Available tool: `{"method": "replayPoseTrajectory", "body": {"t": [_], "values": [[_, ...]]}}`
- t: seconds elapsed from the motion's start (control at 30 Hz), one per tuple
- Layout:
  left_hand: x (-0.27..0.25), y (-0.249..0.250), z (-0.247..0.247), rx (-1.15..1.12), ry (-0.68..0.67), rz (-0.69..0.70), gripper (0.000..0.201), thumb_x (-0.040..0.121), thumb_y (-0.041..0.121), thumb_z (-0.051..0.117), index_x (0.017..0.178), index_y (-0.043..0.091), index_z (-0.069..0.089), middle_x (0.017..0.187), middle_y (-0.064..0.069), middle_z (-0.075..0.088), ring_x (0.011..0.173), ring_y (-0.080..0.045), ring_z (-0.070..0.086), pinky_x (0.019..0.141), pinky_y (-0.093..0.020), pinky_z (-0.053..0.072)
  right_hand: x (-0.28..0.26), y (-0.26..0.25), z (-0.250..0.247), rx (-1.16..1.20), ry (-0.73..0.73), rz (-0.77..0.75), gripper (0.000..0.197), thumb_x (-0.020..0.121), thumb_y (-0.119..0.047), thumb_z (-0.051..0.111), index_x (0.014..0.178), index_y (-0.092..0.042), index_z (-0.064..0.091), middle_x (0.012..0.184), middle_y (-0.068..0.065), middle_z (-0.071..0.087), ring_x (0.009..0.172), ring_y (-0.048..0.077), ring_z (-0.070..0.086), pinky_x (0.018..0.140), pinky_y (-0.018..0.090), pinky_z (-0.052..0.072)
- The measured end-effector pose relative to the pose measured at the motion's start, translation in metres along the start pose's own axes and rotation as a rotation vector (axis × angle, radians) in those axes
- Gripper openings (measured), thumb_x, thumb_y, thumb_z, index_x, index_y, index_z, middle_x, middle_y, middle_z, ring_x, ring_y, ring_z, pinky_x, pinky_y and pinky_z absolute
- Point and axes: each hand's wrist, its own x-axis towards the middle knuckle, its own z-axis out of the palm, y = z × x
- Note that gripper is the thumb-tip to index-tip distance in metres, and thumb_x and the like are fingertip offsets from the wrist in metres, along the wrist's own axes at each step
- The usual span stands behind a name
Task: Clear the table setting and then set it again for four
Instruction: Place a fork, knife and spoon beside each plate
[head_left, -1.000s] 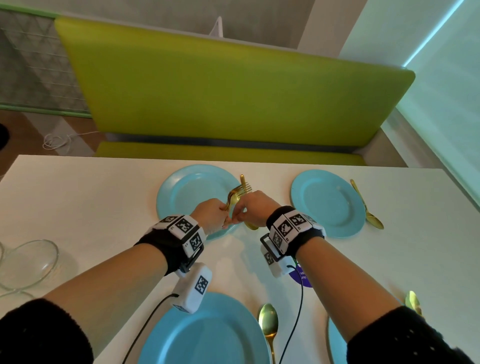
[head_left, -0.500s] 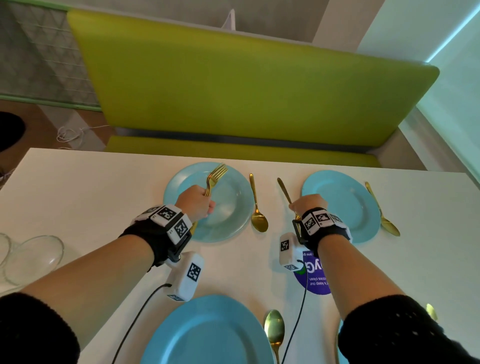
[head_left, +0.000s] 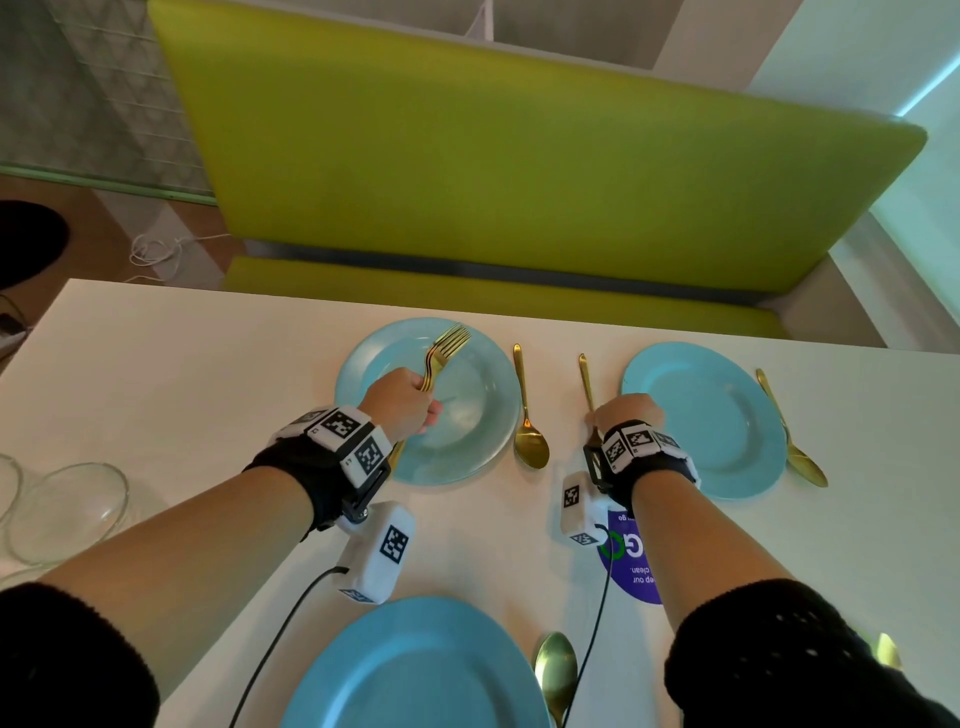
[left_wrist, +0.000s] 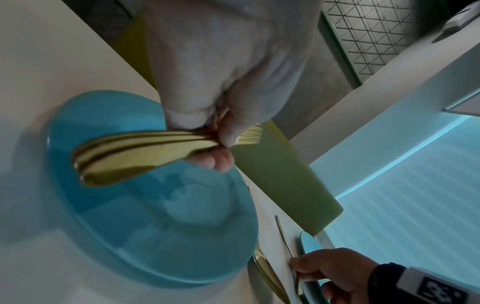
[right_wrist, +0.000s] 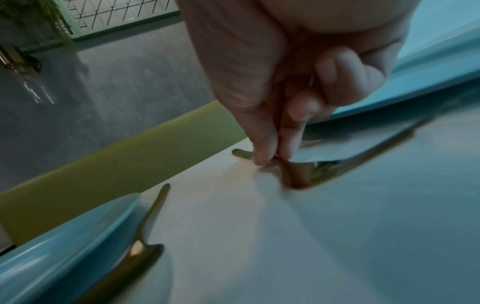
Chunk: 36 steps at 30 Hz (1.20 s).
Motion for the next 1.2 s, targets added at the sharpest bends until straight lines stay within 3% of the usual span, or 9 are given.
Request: {"method": "replayPoseTrajectory", "body": {"t": [0.03, 0.1, 0.17, 0.3, 0.5, 0.83, 1.0, 1.1, 1.2], "values": [[0.000, 0.000, 0.000, -0.001, -0.002, -0.003, 0.030, 0.097, 0.004, 0.038, 0.070, 0.012, 0.047, 0.073, -0.003, 0.057, 0.062, -0.012, 0.052, 0.058, -0.019, 0.044, -0.001, 0.001, 0.000, 0.015, 0.023, -0.005, 0.029, 0.085, -0.017, 0.064, 0.111, -0.005, 0.061, 0.104, 0.009, 0.061, 0.082, 0.018, 0.047, 0.048, 0.019, 0.033], [0.000, 0.000, 0.001, -0.008, -0.009, -0.006, 0.031, 0.097, 0.003, 0.037, 0.069, 0.012, 0.047, 0.071, -0.003, 0.056, 0.061, -0.013, 0.051, 0.058, -0.020, 0.043, -0.001, 0.001, -0.001, 0.044, 0.113, 0.040, 0.015, 0.083, -0.018, 0.067, 0.080, -0.005, 0.061, 0.081, 0.007, 0.062, 0.071, 0.019, 0.052, 0.042, 0.020, 0.032], [0.001, 0.000, 0.002, -0.015, -0.012, -0.007, 0.031, 0.097, 0.003, 0.037, 0.069, 0.012, 0.047, 0.070, -0.003, 0.056, 0.060, -0.013, 0.051, 0.057, -0.020, 0.042, -0.004, -0.001, 0.000, 0.047, 0.177, 0.041, 0.025, 0.079, -0.017, 0.069, 0.063, -0.007, 0.052, 0.070, 0.006, 0.058, 0.066, 0.023, 0.056, 0.041, 0.019, 0.033], [0.003, -0.001, 0.005, -0.015, -0.013, -0.013, 0.030, 0.097, 0.004, 0.038, 0.071, 0.013, 0.048, 0.073, -0.004, 0.057, 0.062, -0.013, 0.051, 0.058, -0.020, 0.043, -0.005, 0.000, -0.002, 0.100, 0.203, 0.058, 0.016, 0.073, -0.018, 0.071, 0.075, -0.005, 0.063, 0.080, 0.011, 0.067, 0.067, 0.026, 0.061, 0.045, 0.021, 0.039], [0.003, -0.004, 0.008, -0.017, -0.015, -0.026, 0.028, 0.097, 0.004, 0.039, 0.072, 0.014, 0.048, 0.072, -0.002, 0.057, 0.064, -0.013, 0.052, 0.057, -0.020, 0.043, 0.001, 0.005, -0.004, 0.118, 0.226, 0.041, 0.030, 0.075, -0.020, 0.072, 0.060, -0.009, 0.049, 0.076, 0.010, 0.062, 0.065, 0.026, 0.059, 0.047, 0.023, 0.042], [0.000, -0.005, 0.012, -0.042, -0.001, -0.040, 0.017, 0.097, 0.005, 0.040, 0.085, 0.009, 0.050, 0.072, -0.002, 0.058, 0.063, -0.013, 0.053, 0.058, -0.020, 0.044, 0.000, 0.014, -0.010, 0.127, 0.228, 0.015, 0.037, 0.077, -0.024, 0.073, 0.058, -0.009, 0.045, 0.060, 0.005, 0.052, 0.064, 0.025, 0.056, 0.039, 0.020, 0.031], [-0.009, -0.004, 0.011, -0.068, 0.019, -0.069, 0.010, 0.097, 0.004, 0.041, 0.095, 0.005, 0.050, 0.073, -0.004, 0.059, 0.062, -0.014, 0.053, 0.055, -0.020, 0.044, -0.006, 0.015, -0.017, 0.071, 0.239, -0.025, 0.036, 0.078, -0.035, 0.072, 0.067, -0.007, 0.052, 0.074, 0.009, 0.058, 0.066, 0.025, 0.054, 0.041, 0.021, 0.028], [-0.012, -0.001, 0.007, -0.063, 0.023, -0.066, 0.011, 0.096, 0.002, 0.041, 0.094, 0.005, 0.051, 0.072, -0.005, 0.059, 0.059, -0.014, 0.052, 0.051, -0.020, 0.043, -0.016, 0.010, -0.023, 0.018, 0.224, -0.057, 0.036, 0.081, -0.041, 0.068, 0.080, -0.006, 0.061, 0.076, 0.009, 0.060, 0.069, 0.025, 0.056, 0.048, 0.024, 0.037], [-0.019, 0.001, 0.007, -0.013, 0.007, -0.044, 0.019, 0.095, 0.003, 0.042, 0.080, 0.006, 0.053, 0.067, -0.006, 0.057, 0.052, -0.012, 0.049, 0.043, -0.015, 0.041, -0.032, 0.007, -0.026, 0.012, 0.179, -0.154, 0.031, 0.084, -0.036, 0.067, 0.090, -0.005, 0.064, 0.087, 0.011, 0.065, 0.085, 0.027, 0.062, 0.070, 0.031, 0.049]]}}
